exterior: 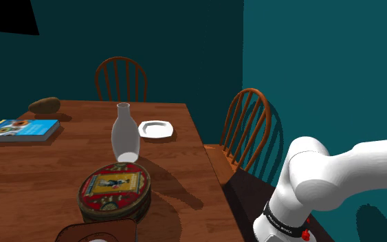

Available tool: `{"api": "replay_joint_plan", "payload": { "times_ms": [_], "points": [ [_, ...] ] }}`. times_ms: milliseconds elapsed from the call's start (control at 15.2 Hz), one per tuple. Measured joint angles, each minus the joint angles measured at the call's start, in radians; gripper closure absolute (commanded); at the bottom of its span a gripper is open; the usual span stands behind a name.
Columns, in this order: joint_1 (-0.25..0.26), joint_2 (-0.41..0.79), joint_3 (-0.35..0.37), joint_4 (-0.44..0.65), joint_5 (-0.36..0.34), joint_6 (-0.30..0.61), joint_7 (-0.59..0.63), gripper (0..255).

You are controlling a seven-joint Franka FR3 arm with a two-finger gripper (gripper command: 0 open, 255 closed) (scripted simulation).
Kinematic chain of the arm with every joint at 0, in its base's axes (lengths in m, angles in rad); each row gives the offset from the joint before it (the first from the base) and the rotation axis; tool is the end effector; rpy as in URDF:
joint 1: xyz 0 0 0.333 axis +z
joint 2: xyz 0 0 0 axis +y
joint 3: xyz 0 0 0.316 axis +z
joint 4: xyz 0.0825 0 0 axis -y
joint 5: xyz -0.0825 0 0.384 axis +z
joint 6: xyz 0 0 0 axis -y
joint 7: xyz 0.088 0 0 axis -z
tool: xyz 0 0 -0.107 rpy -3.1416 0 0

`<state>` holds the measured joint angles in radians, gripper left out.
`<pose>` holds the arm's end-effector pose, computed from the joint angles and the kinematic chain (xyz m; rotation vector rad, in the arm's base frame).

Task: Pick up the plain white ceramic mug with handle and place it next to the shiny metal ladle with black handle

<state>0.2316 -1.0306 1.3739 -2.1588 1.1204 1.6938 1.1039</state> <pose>-0.1786 0.4873 0.3879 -3.1139 -0.1301 0.1619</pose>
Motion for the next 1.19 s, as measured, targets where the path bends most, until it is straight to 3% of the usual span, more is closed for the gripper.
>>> {"api": "replay_joint_plan", "payload": {
  "times_ms": [132,594,660,1188],
  "points": [
    [-0.009,0.007,0.038,-0.008,0.016,0.034,-0.002,255],
    [-0.012,0.009,0.053,-0.021,0.008,0.065,0.009,255],
    [-0.012,0.010,0.052,-0.012,0.000,0.063,0.003,0],
    [-0.002,0.004,0.011,-0.003,-0.028,0.033,0.012,0]
  ]
}}
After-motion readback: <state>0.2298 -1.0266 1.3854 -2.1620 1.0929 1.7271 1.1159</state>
